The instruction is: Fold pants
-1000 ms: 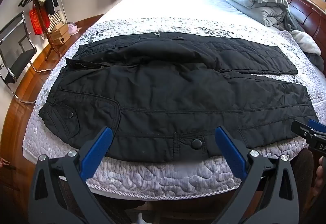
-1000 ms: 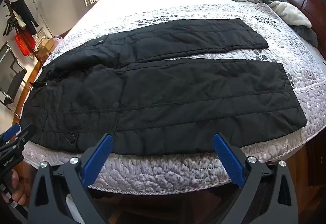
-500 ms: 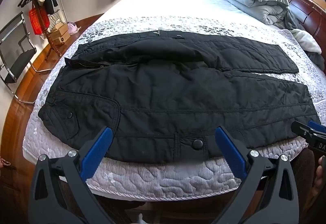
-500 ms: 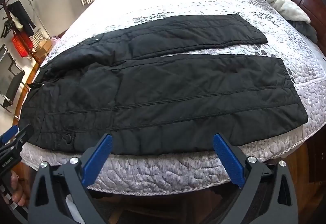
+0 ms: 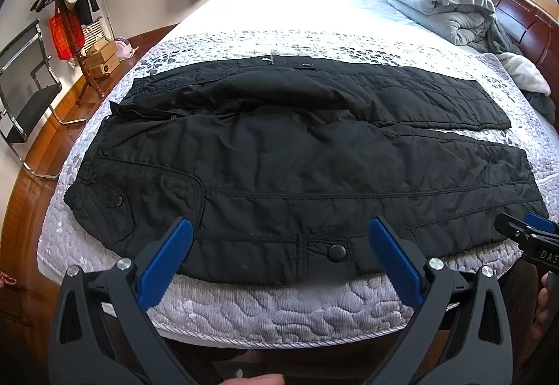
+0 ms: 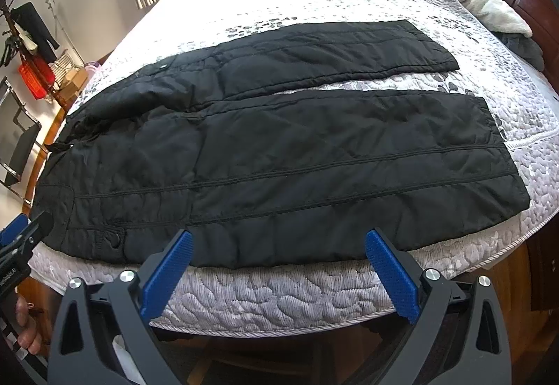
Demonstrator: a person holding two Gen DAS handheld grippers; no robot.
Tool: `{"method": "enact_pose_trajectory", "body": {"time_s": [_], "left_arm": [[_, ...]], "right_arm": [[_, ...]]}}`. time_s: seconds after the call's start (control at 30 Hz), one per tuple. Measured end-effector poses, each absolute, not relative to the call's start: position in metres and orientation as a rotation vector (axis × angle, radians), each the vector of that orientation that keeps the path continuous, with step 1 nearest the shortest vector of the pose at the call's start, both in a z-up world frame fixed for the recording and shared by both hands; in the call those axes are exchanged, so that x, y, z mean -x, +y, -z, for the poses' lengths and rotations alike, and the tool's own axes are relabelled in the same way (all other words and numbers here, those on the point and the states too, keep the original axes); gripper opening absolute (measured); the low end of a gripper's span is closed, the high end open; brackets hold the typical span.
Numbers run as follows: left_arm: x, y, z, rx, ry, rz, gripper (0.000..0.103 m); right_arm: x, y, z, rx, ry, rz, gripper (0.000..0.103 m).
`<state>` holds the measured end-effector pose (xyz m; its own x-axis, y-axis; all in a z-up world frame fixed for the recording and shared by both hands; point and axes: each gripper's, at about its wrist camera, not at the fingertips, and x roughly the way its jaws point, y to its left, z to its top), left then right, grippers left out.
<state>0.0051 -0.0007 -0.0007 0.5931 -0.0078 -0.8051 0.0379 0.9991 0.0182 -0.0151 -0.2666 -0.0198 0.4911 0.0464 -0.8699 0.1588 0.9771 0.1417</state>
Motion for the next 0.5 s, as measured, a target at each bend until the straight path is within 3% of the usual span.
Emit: {"method": "enact_pose_trajectory", "body": {"time_s": [0.5], "left_arm": [[-0.0087,-0.0006,0.0012,-0.028,0.942,0.025,0.100]], "right_arm": [[0.0124,-0.2668,0.0232,-0.216,1.071,0.068,0.099]]}}
